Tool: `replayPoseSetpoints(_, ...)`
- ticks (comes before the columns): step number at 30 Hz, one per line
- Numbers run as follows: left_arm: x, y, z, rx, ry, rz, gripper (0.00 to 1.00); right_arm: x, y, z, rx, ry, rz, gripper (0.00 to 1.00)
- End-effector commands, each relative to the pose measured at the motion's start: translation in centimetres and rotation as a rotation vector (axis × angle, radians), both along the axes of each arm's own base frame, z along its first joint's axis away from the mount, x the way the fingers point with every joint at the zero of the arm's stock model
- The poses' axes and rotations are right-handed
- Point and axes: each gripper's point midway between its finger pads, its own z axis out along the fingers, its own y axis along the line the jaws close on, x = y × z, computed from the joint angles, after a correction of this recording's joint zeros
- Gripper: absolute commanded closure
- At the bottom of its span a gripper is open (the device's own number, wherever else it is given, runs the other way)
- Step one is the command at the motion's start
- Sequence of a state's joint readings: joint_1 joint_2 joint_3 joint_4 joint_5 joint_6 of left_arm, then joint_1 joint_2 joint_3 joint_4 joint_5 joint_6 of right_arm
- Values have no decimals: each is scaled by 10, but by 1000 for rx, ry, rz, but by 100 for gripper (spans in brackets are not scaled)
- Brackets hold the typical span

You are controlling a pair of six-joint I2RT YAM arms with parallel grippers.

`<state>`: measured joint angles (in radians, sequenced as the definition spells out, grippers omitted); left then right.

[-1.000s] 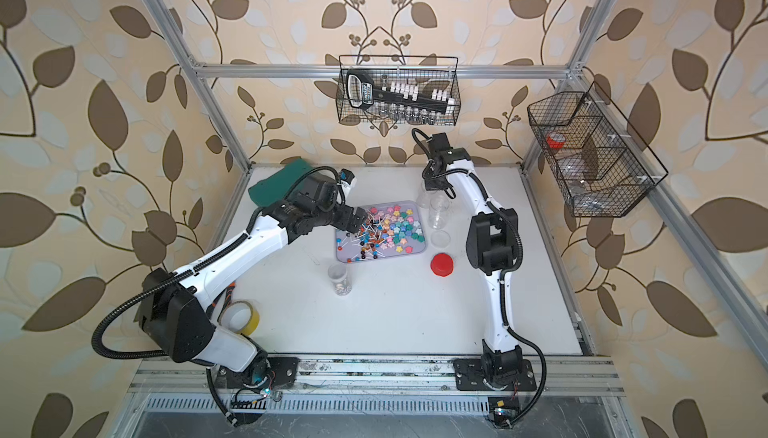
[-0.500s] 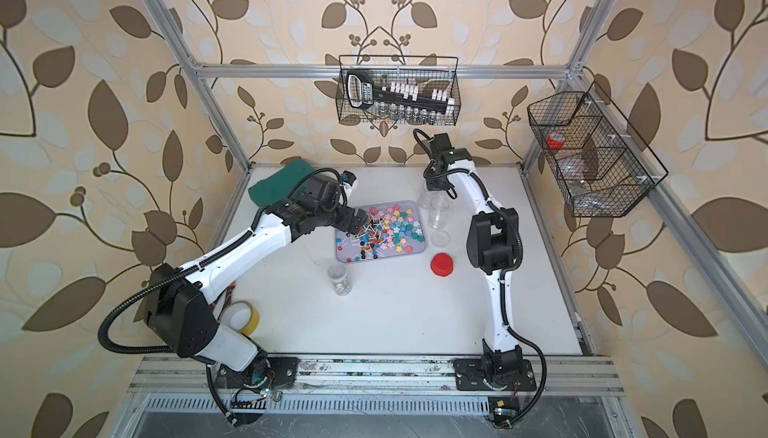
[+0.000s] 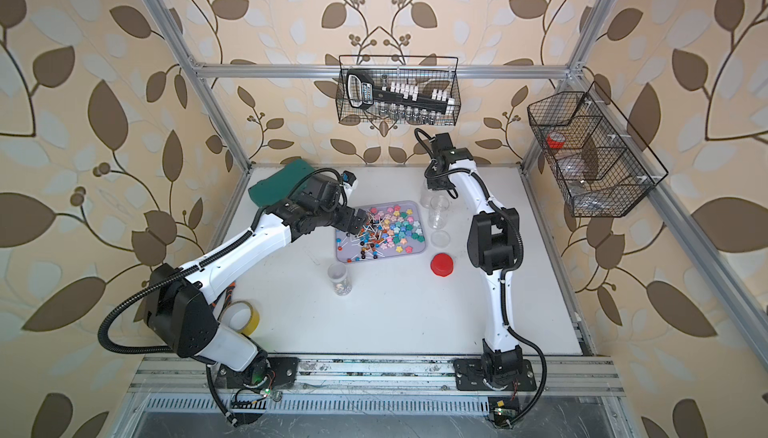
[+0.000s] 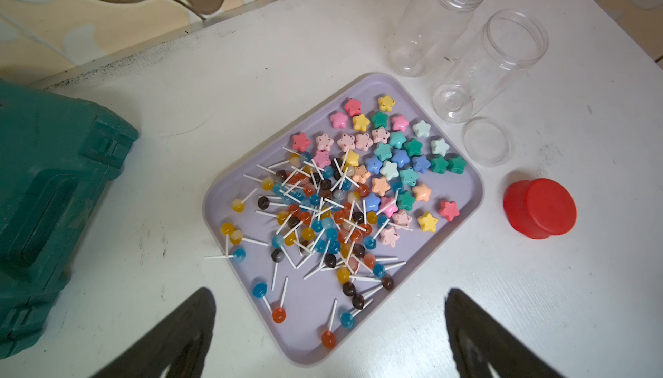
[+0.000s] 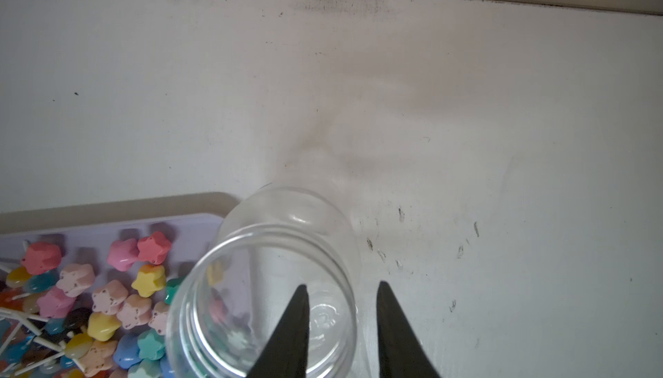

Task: Pour the candies out of the jar
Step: Place the jar at the center of the board, then pick up the jar from the center of the board.

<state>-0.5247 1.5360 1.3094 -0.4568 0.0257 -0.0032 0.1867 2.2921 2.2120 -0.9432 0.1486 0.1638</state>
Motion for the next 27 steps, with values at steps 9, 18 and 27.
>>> replayPoseSetpoints(9, 3, -4, 25, -46, -46, 15, 1, 4, 12, 97, 81, -241, 21, 59)
replayPoseSetpoints(18, 7, 13, 38, -29, -89, 107, 1, -35, 71, 142, 155, -342, 211, 29)
replayPoseSetpoints(27, 26, 57, 33, 52, -50, 310, 1, -117, 132, 142, 247, -335, 411, 1)
